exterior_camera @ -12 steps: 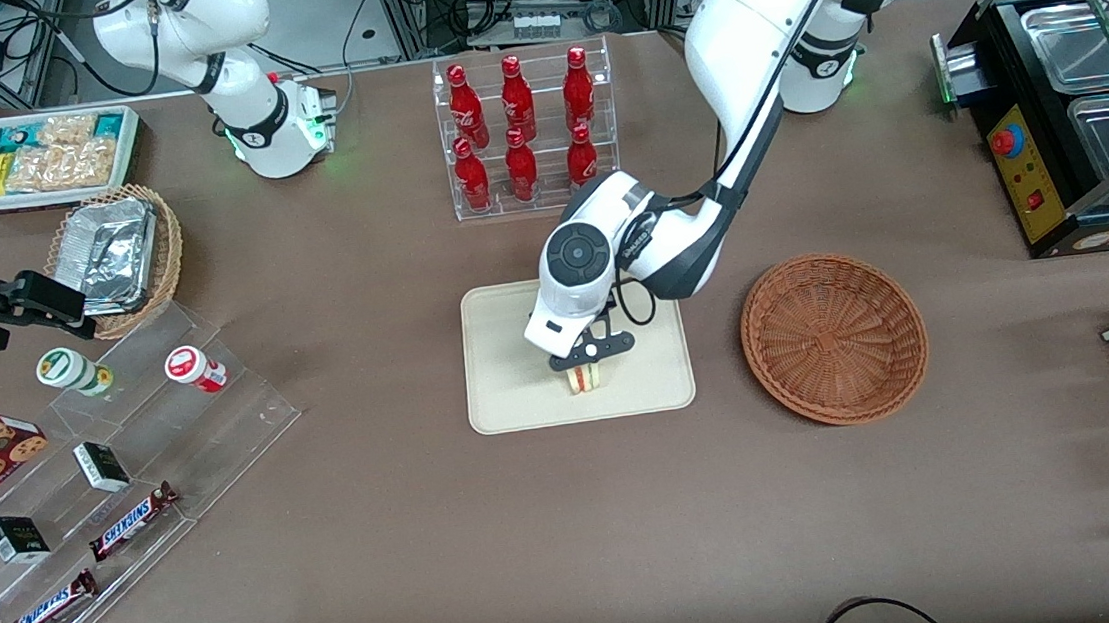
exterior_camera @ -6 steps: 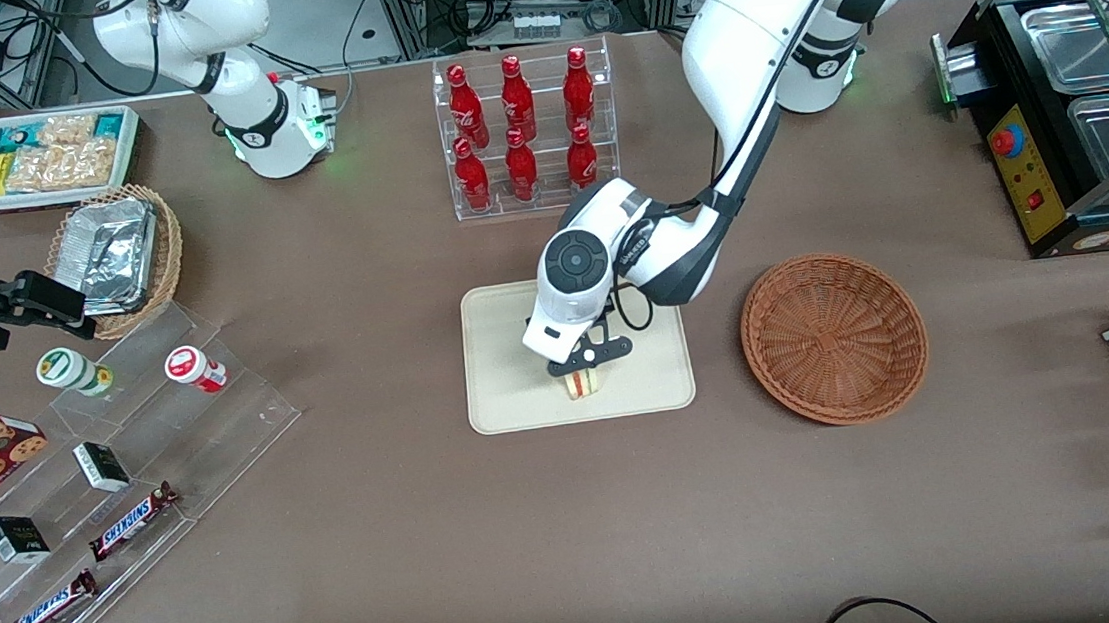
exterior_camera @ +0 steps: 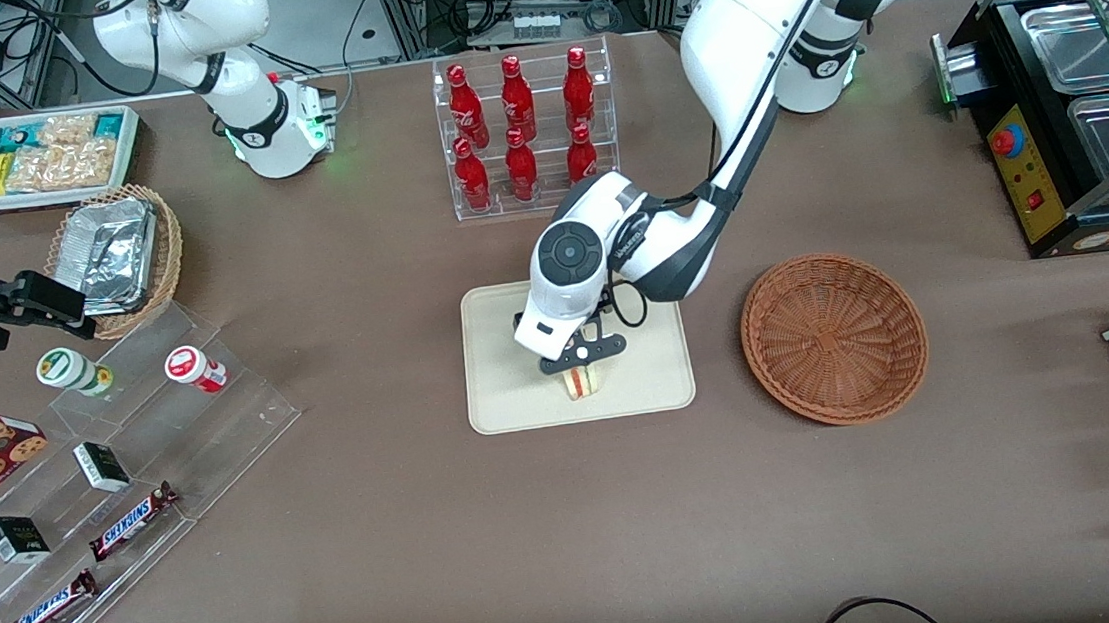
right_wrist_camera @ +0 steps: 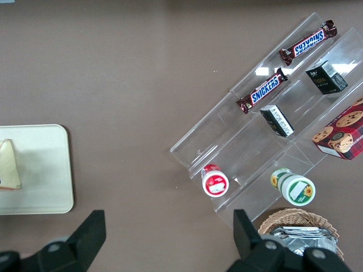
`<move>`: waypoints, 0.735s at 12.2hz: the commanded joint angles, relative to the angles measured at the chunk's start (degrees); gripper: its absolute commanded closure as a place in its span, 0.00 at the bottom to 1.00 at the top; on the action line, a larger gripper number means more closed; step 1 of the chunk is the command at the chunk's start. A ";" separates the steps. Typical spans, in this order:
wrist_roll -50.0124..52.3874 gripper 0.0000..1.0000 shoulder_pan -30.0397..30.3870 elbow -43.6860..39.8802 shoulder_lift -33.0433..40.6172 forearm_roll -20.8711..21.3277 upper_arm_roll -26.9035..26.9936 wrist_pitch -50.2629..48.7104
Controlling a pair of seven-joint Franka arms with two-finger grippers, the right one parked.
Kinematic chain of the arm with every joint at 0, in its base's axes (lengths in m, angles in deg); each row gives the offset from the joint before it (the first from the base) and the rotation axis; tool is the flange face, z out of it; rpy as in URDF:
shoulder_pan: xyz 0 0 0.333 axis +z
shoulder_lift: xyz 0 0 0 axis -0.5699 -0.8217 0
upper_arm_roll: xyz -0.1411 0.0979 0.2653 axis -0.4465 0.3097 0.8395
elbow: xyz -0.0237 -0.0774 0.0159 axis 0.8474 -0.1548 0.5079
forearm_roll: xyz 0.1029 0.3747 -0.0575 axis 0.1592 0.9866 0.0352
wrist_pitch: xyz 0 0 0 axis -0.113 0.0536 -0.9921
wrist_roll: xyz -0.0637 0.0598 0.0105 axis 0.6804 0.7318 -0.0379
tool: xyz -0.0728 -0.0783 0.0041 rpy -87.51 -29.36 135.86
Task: Place sandwich from basket to tray
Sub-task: 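Lower the sandwich onto the tray and open the left gripper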
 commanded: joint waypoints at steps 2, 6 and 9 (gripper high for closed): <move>0.65 0.00 -0.26 -0.14 4.65 0.52 0.88 -4.15; -2.07 0.00 2.02 -0.14 9.23 0.52 1.23 -10.03; -4.96 0.00 5.00 0.03 13.44 0.52 1.32 -15.21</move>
